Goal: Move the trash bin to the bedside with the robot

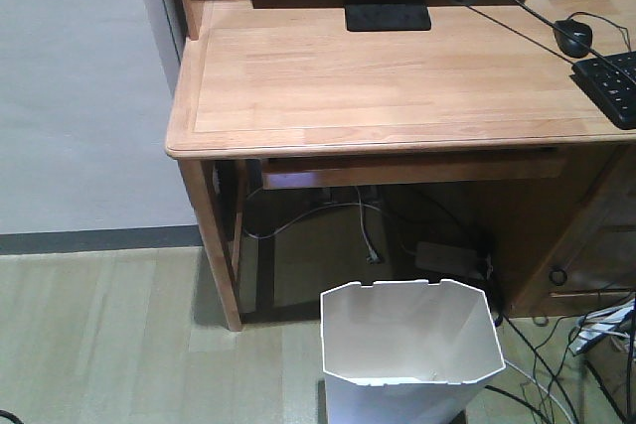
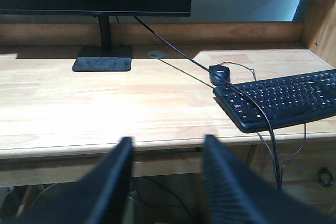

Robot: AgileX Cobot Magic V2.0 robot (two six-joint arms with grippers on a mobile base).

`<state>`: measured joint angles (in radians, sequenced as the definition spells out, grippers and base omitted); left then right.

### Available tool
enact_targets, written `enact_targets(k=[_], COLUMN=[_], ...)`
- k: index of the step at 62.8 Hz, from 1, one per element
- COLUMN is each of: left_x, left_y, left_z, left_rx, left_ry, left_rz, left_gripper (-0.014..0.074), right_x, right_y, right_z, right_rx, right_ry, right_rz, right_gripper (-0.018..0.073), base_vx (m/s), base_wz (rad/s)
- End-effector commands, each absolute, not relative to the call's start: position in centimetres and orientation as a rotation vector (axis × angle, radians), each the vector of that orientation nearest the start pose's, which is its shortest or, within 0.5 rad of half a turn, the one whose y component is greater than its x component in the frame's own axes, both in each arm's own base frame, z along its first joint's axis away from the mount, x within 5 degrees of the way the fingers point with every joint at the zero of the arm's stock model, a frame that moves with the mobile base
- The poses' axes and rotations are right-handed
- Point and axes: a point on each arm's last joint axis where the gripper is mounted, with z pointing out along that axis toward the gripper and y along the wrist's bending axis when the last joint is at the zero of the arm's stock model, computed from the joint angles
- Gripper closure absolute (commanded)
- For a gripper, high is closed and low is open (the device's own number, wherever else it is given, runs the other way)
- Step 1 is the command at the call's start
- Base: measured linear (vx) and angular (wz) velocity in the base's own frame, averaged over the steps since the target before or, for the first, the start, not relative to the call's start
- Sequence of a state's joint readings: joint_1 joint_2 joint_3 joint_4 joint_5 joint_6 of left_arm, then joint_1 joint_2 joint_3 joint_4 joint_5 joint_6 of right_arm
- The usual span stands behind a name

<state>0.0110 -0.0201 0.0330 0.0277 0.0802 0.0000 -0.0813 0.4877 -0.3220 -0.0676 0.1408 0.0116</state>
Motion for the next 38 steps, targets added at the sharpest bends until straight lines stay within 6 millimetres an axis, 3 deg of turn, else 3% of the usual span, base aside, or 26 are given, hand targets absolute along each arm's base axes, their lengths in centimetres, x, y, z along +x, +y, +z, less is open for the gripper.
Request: enact_targets(k=[1, 8, 20, 38], left_x=[5.6, 5.6, 5.6, 5.6], left_y=[0.0, 0.0, 0.0, 0.0], left_z=[19.9, 19.9, 19.9, 19.9], left_rx=[0.0, 0.0, 0.0, 0.0], left_ry=[1.507, 1.507, 1.507, 1.507], left_rz=[0.008, 0.008, 0.008, 0.008], left_gripper=[0.0603, 0.0603, 0.0603, 0.0603], right_x=[11.2, 11.2, 11.4, 14.7], right_y=[-1.0, -0.9, -0.9, -1.2], right_z=[28.9, 29.0, 28.9, 29.6], right_rx=[0.008, 0.035, 0.072, 0.079], right_ry=[1.694, 1.681, 1.7, 1.939], right_rz=[-0.123, -0.097, -0.061, -0.058], right_gripper=[0.0087, 0.0036, 0.0039, 0.004], base_vx=[0.0, 0.0, 0.0, 0.0], base_wz=[0.0, 0.0, 0.0, 0.0])
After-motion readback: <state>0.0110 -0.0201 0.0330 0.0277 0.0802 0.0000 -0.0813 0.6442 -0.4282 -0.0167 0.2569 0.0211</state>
